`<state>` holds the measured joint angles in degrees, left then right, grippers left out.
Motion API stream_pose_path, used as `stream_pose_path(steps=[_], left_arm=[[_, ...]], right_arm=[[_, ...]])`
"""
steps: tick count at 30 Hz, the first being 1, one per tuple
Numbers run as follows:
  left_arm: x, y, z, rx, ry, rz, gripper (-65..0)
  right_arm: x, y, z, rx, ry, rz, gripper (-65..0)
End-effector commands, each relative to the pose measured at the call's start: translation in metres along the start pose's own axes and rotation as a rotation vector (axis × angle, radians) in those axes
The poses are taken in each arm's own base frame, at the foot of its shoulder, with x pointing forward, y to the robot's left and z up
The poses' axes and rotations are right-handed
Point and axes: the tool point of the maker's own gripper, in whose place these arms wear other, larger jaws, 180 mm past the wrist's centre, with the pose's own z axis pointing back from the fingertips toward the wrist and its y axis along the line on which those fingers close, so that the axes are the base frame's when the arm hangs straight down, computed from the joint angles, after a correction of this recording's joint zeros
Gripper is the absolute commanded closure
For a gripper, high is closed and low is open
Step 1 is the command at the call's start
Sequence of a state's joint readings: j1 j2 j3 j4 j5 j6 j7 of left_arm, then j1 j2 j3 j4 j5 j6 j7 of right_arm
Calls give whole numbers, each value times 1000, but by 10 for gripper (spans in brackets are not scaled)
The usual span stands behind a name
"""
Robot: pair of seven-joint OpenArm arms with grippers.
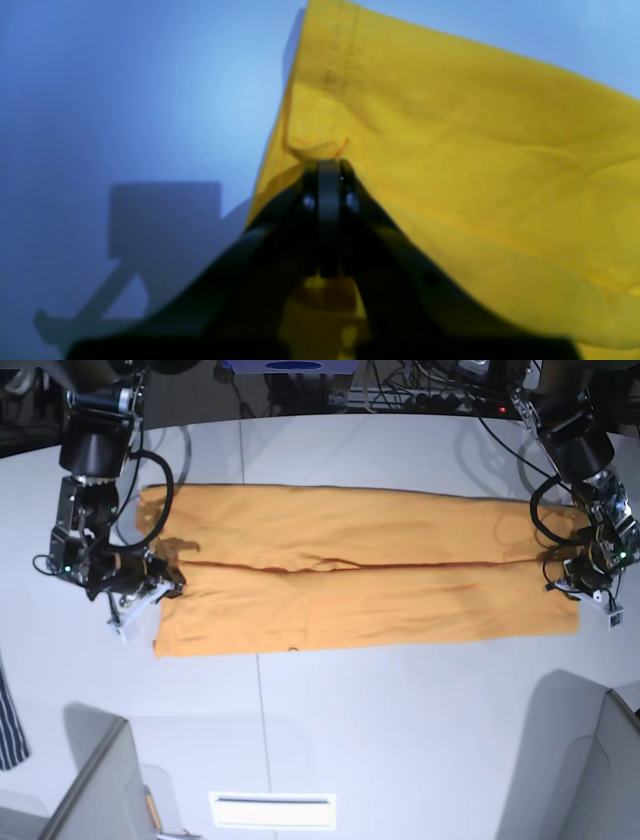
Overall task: Fold the T-shirt properly
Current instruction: 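Grasp the ends of the folded strip with both grippers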
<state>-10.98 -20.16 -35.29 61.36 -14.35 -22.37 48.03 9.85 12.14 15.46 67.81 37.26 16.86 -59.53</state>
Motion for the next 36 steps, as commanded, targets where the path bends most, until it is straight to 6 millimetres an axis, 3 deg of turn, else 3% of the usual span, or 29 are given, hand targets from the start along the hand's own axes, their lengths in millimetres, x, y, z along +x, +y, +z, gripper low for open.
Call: stream_pose_path(steps=[1,6,12,17,22,27,29,30,34,36], left_arm=[[12,1,3,3,-13,-9,0],[44,-1,29,24,-71,-63,0],[73,16,78,69,-126,-148,0],[44,24,88,51,-62,-305,0],[23,35,89,52,-85,-302,0],[12,39,85,29,-166,-228,-469],[5,39,77,13,-146,-205,-607],[-1,40,71,4,-125,-186,-650],[-7,37,52,-39,-95,-110,-650],[-11,34,45,-56,-81,-85,-614]], right_arm=[[17,-2,7,-19,-27,14,0],[38,20,26,-4,-70,93,0],[55,79,70,35,-202,262,0],[34,110,94,97,-271,331,0],[1,104,94,85,-250,321,0],[-16,95,90,80,-254,291,0],[-18,95,89,79,-248,289,0],[-19,94,89,78,-245,289,0],[-21,94,89,79,-241,286,0],[-22,94,88,77,-240,286,0]])
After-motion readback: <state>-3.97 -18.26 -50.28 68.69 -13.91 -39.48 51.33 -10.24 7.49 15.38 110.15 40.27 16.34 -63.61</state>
